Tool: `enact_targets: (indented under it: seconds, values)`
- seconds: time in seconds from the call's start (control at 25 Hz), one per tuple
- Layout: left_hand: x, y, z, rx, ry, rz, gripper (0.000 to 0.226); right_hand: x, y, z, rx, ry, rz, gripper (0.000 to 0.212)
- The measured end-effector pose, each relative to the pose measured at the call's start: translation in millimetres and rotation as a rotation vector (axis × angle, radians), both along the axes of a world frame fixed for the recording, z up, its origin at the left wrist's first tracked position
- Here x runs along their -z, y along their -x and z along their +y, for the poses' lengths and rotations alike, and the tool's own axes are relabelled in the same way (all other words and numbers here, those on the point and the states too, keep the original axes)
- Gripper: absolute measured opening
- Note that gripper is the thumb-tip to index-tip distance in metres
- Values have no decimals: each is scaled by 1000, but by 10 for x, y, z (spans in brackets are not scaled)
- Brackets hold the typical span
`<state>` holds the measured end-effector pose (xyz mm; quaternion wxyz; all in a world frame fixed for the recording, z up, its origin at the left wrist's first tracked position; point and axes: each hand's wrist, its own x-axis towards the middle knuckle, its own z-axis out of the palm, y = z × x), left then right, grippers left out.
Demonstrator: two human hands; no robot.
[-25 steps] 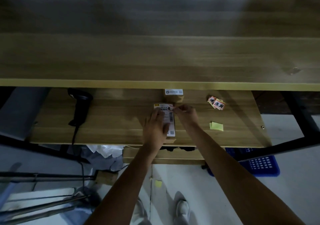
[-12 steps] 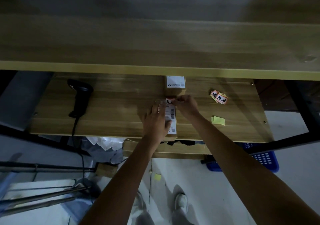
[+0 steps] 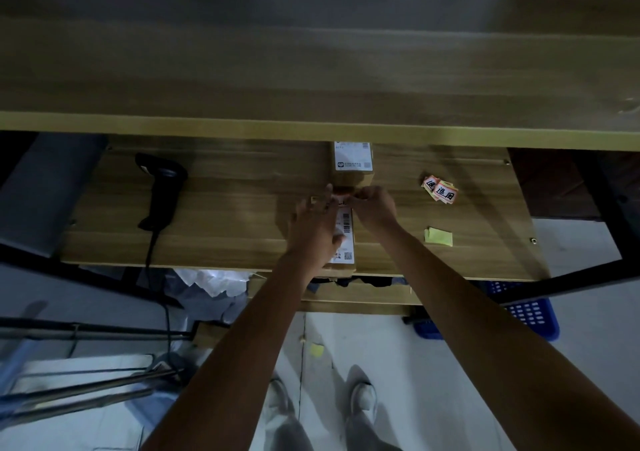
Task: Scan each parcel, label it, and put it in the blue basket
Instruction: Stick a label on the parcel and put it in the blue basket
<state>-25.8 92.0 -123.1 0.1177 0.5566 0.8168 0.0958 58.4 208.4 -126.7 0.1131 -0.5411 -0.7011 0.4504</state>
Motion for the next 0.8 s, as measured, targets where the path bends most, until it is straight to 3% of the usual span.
enact_targets:
  seconds: [0.68,0.8]
  values:
    - [-22,58,-1,21,136,-28,73,92,44,-20,30,-117,-116,21]
    - [6,83,5,17,164,-73,75,82,12,-39,126,-42,11,49]
